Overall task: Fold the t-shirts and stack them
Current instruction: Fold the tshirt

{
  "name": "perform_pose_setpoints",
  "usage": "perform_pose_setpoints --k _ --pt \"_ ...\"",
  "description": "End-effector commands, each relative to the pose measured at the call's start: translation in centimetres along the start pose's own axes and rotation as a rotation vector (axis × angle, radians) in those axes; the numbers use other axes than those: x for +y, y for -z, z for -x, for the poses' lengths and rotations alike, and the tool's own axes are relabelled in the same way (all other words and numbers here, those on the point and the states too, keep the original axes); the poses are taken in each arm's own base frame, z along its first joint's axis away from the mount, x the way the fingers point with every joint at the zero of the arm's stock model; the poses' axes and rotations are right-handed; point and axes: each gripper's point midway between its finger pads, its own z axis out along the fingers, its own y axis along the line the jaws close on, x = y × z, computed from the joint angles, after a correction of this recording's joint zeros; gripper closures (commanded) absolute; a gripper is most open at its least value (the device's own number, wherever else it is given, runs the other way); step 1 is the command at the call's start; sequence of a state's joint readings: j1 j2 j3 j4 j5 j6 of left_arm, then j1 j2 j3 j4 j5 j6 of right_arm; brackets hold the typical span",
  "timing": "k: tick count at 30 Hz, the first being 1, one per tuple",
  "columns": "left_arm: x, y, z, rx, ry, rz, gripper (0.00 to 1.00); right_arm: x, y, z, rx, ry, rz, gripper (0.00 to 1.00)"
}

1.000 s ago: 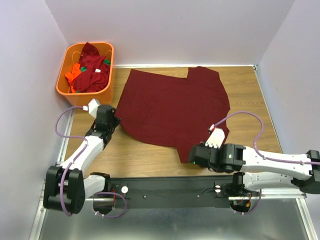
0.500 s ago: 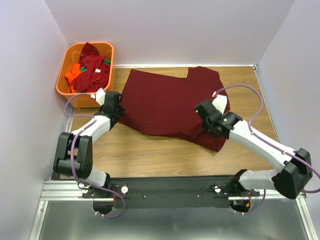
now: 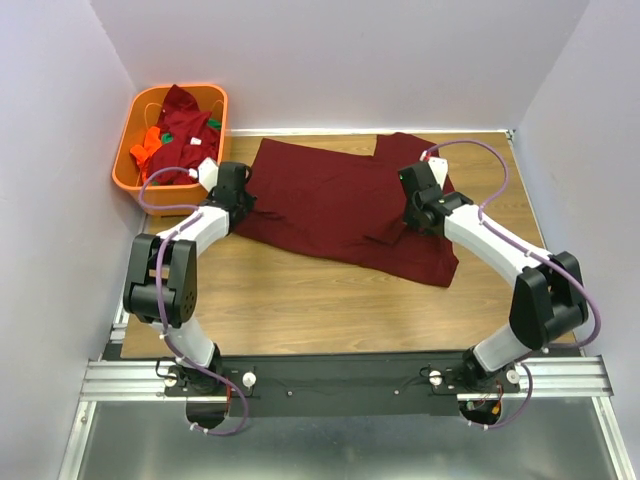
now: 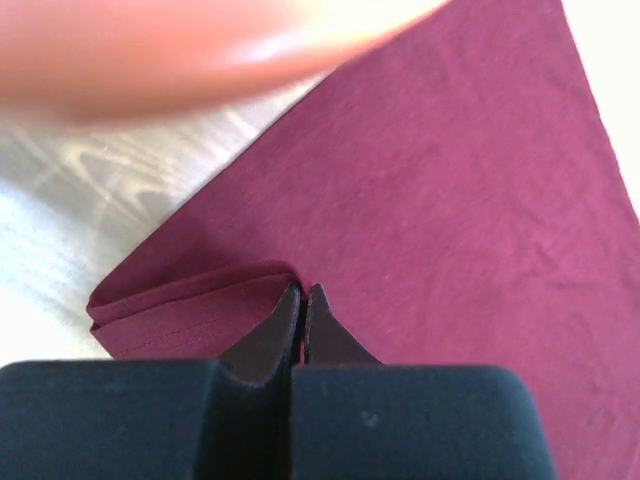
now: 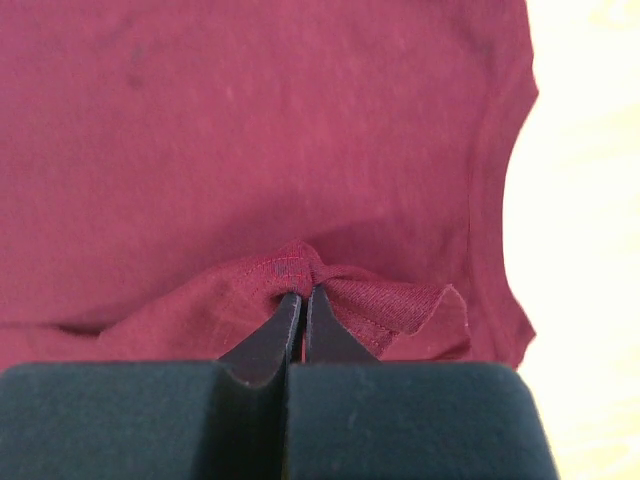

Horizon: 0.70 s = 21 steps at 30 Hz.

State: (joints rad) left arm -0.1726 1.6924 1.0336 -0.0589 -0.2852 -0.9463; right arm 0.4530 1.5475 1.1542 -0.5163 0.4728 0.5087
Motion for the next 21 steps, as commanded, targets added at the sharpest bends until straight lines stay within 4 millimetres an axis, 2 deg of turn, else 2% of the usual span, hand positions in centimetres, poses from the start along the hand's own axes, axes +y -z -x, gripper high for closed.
perform_pose_setpoints --k 1,9,14,21 --pt "0.0 -0.6 1.0 -0.041 0.002 0.051 1.00 0.9 -1.0 2.7 -0.050 0.016 0.026 0.99" --pt "0.4 -1.4 1.2 -0.049 -0.015 0.092 1.00 -0.3 -1.6 3.0 -0.062 0.016 -0.018 0.99" --pt "0.6 -1.7 1.2 -0.055 -0.021 0.097 1.00 -2.7 -1.7 2.2 -0.054 -0.024 -0.049 0.99" --pt "0.1 -2.0 1.4 -0.053 -0.021 0.085 1.00 -3.5 -2.0 1.3 -0.038 -0.037 -0.060 0.99"
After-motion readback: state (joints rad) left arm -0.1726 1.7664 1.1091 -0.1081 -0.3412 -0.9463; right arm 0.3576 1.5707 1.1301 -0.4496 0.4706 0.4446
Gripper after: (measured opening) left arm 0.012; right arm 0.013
